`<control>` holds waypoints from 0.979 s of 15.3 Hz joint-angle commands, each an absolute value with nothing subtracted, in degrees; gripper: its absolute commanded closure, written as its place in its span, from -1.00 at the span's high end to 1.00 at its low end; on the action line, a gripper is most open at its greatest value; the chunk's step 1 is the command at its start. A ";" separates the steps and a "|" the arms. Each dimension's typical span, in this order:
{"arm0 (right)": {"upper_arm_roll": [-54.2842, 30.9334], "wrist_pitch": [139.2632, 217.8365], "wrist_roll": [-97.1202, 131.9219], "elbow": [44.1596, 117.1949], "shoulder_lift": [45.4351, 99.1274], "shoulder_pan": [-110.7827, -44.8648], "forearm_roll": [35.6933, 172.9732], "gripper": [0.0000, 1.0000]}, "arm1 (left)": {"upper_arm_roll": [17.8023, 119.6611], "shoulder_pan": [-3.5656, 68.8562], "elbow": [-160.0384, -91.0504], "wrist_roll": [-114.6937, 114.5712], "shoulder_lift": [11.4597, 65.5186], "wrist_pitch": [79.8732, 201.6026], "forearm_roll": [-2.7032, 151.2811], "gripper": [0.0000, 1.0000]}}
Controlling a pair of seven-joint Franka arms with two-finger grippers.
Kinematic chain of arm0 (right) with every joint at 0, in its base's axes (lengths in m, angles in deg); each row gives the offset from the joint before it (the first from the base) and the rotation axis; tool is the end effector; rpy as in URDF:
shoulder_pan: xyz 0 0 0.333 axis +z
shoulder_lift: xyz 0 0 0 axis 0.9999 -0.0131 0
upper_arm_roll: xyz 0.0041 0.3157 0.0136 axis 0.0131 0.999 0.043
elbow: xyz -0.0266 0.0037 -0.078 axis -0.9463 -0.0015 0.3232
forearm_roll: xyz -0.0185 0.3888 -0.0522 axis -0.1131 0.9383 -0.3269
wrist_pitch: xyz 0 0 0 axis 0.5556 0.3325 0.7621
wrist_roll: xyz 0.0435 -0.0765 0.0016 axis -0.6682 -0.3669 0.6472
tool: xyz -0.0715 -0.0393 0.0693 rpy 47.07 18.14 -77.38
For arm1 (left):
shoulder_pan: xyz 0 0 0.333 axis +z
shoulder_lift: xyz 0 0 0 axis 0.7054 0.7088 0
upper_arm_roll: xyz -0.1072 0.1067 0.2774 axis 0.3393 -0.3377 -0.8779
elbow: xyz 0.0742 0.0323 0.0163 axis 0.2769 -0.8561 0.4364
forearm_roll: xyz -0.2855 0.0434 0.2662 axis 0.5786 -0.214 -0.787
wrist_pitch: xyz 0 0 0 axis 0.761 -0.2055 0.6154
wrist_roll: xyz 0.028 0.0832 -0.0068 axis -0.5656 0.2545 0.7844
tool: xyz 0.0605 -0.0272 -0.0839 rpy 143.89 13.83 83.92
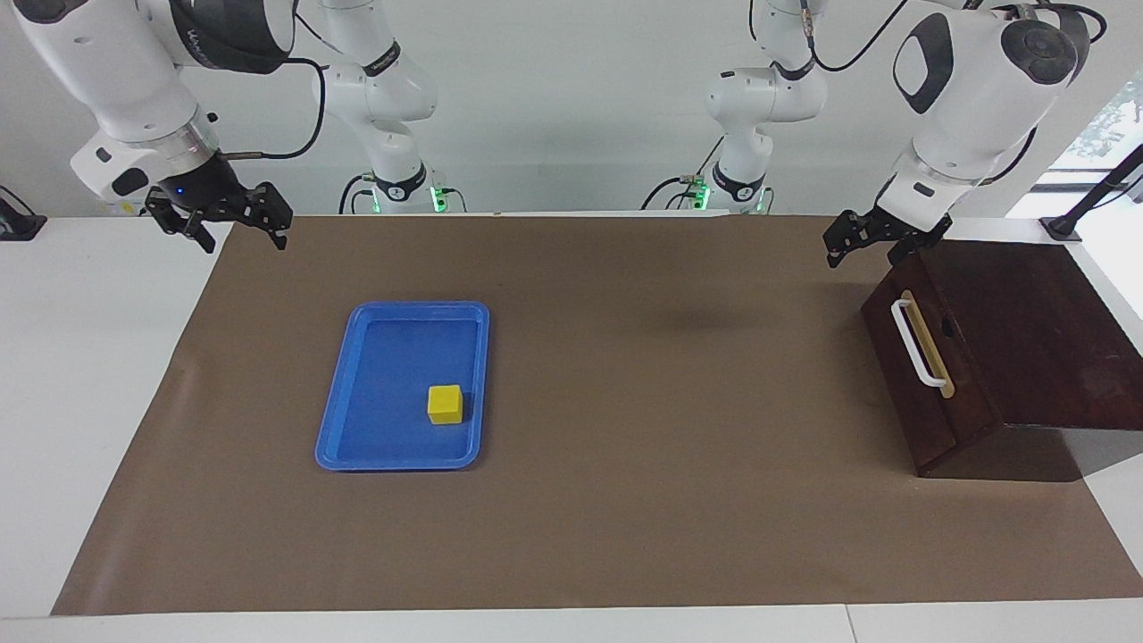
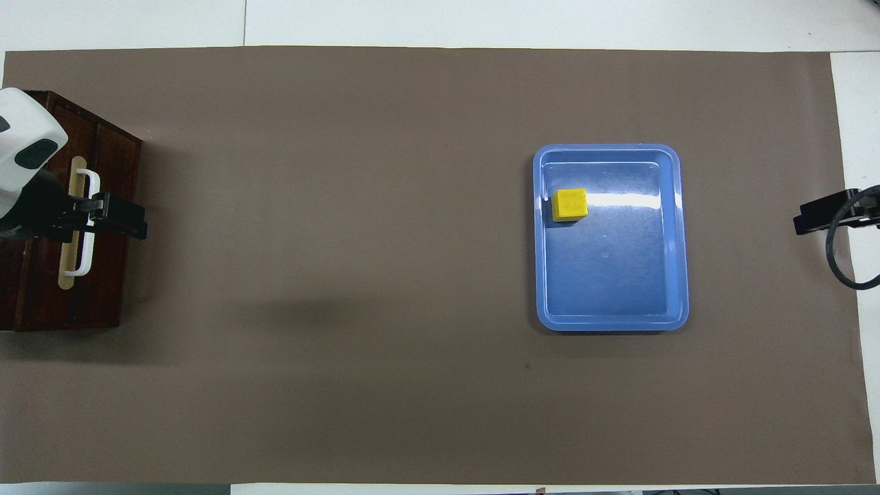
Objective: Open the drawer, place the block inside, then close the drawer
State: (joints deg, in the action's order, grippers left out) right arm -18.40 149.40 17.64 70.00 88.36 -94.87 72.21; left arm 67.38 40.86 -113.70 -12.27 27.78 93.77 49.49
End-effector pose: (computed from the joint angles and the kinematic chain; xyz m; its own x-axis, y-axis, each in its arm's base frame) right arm 0.5426 -0.0517 0.6066 0.9964 0.0463 -0.0708 0.0477 -0.9987 0.0174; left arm 0.5441 -0.0550 0.5740 0.9950 -0.0421 -0.0909 -0.0421 -0.9991 0.0018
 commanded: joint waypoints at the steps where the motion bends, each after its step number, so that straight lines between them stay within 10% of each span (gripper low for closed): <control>1: -17.82 149.10 18.54 69.39 88.33 -95.49 71.11 1.00 | 67.37 41.17 -114.17 -11.99 27.02 94.02 50.29 1.00; 15: -17.91 149.54 19.24 69.82 88.50 -95.93 71.55 1.00 | 67.37 41.17 -114.17 -11.99 27.02 94.02 50.29 1.00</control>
